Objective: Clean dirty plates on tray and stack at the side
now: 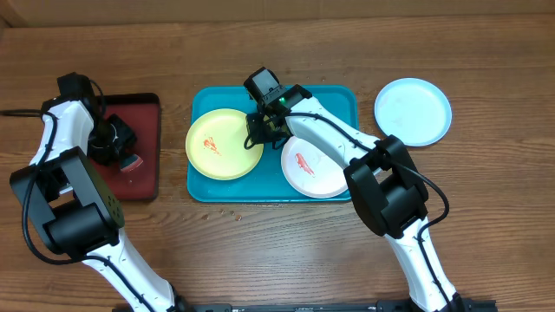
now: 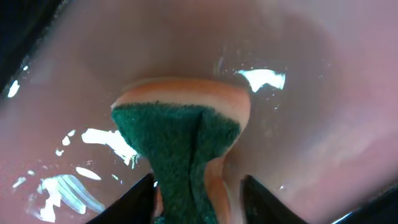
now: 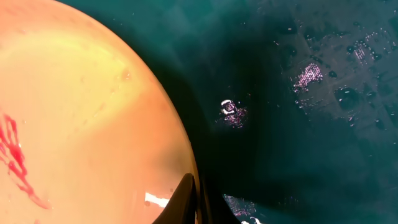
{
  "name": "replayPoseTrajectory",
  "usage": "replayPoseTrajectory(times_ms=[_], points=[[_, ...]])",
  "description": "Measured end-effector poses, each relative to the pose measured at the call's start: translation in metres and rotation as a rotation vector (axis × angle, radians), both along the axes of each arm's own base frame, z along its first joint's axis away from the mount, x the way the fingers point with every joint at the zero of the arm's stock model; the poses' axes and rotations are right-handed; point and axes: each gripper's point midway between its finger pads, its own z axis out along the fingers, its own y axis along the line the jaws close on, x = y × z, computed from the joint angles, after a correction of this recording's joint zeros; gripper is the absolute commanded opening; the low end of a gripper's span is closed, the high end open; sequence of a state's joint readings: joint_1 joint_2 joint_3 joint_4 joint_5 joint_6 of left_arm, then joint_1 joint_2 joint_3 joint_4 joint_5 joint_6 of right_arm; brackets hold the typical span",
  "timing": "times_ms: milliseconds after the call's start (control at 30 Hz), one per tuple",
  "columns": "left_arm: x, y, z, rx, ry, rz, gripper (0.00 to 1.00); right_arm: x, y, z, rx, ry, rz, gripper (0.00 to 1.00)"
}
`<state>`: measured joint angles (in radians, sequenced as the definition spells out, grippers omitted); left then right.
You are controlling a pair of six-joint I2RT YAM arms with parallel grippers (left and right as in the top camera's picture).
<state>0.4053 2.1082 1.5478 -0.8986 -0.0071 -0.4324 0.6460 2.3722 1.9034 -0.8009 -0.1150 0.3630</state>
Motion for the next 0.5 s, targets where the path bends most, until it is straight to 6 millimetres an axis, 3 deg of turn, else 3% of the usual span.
replayPoseTrajectory(times_ms=[100, 200, 333, 500], points=[[-0.003, 0.000, 0.000, 0.001, 0.014, -0.007, 0.10, 0.000, 0.000, 0.000, 0.001, -0.002, 0.000, 0.04], [-0.006, 0.003, 0.000, 0.024, 0.030, -0.003, 0.04, 0.001, 0.001, 0.000, 0.002, -0.004, 0.000, 0.04], [-0.006, 0.012, 0.001, 0.070, 0.032, 0.002, 0.04, 0.001, 0.001, 0.000, 0.002, -0.005, 0.000, 0.04], [0.017, 0.018, 0.004, 0.093, -0.062, 0.022, 0.04, 0.002, 0.001, 0.000, 0.005, -0.008, -0.001, 0.04]])
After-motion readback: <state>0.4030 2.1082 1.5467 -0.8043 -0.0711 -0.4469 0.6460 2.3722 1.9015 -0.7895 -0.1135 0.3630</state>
